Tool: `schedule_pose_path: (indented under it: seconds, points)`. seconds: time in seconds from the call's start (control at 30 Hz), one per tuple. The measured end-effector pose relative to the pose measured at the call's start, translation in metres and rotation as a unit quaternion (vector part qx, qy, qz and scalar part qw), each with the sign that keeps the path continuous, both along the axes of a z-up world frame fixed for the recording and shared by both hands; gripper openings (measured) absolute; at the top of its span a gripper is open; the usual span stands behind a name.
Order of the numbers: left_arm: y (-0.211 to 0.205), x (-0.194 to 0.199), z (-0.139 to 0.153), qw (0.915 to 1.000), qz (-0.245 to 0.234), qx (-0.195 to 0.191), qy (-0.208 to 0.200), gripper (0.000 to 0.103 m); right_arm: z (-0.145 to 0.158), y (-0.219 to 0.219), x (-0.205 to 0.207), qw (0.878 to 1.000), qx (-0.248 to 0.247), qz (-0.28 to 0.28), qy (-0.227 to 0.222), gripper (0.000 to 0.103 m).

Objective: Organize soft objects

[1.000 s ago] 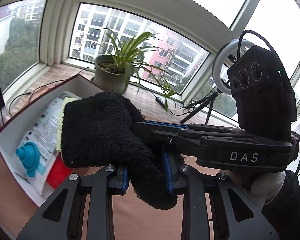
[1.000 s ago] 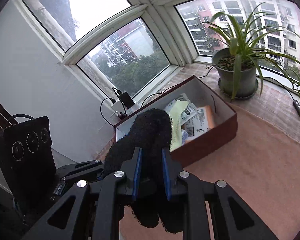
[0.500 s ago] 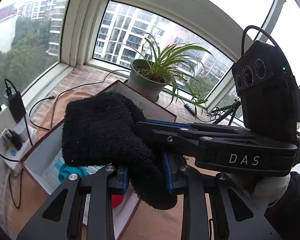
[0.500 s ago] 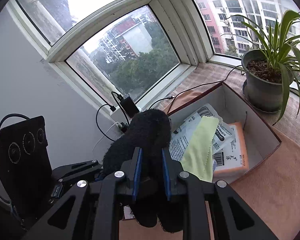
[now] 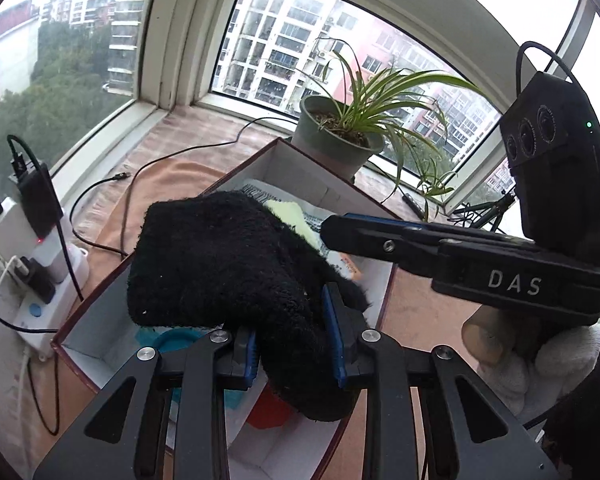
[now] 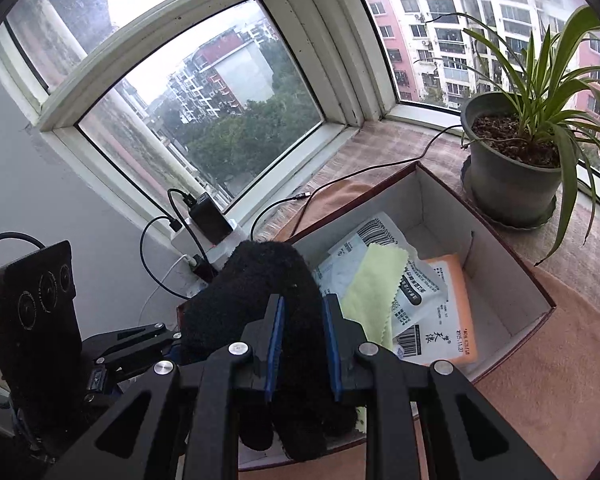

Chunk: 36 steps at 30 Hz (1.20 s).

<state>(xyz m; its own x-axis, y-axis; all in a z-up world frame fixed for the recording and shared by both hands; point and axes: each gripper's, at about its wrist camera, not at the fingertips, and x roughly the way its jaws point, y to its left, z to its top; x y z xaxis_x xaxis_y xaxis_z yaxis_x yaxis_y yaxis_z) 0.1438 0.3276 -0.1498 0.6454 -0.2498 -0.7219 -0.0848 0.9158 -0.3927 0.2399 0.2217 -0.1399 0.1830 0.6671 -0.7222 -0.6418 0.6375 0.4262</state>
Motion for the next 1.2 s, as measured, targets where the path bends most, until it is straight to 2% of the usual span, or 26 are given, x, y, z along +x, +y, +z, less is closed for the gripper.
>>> schedule_pose_path:
  seconds: [0.07, 0.13, 0.2, 0.37, 0.43, 0.77, 0.9, 1.2]
  points:
    - [0.002, -0.001, -0.004, 0.9999, 0.002, 0.000, 0.011, 0.030, 0.001, -0.003, 0.001, 1.000, -0.003, -0.005, -0.004, 0.027]
    - [0.005, -0.002, -0.009, 0.9997, 0.005, -0.001, 0.026, 0.045, 0.001, -0.007, 0.002, 1.000, -0.001, -0.011, -0.004, 0.032]
    - [0.007, -0.006, -0.013, 0.9994, 0.009, 0.000, 0.035, 0.052, 0.001, -0.011, 0.002, 1.000, -0.001, -0.015, -0.002, 0.034]
    - [0.008, -0.016, -0.013, 0.9975, 0.008, 0.038, 0.059, 0.056, 0.003, -0.020, -0.001, 1.000, -0.003, -0.023, -0.007, 0.037]
    - [0.009, -0.024, -0.010, 0.9966, 0.006, 0.054, 0.062, 0.063, 0.004, -0.025, -0.004, 1.000, 0.001, -0.024, -0.007, 0.038]
    - [0.020, -0.064, 0.004, 0.9966, 0.040, 0.055, 0.045, 0.063, 0.010, -0.036, -0.027, 1.000, 0.000, -0.020, -0.025, 0.039]
    - [0.019, -0.082, 0.010, 0.9962, 0.060, 0.055, 0.033, 0.063, 0.016, -0.045, -0.042, 0.999, 0.000, -0.018, -0.046, 0.053]
    - [-0.007, -0.114, 0.022, 0.9936, 0.088, 0.070, 0.012, 0.063, 0.029, -0.071, -0.086, 0.995, -0.023, -0.008, -0.098, 0.054]
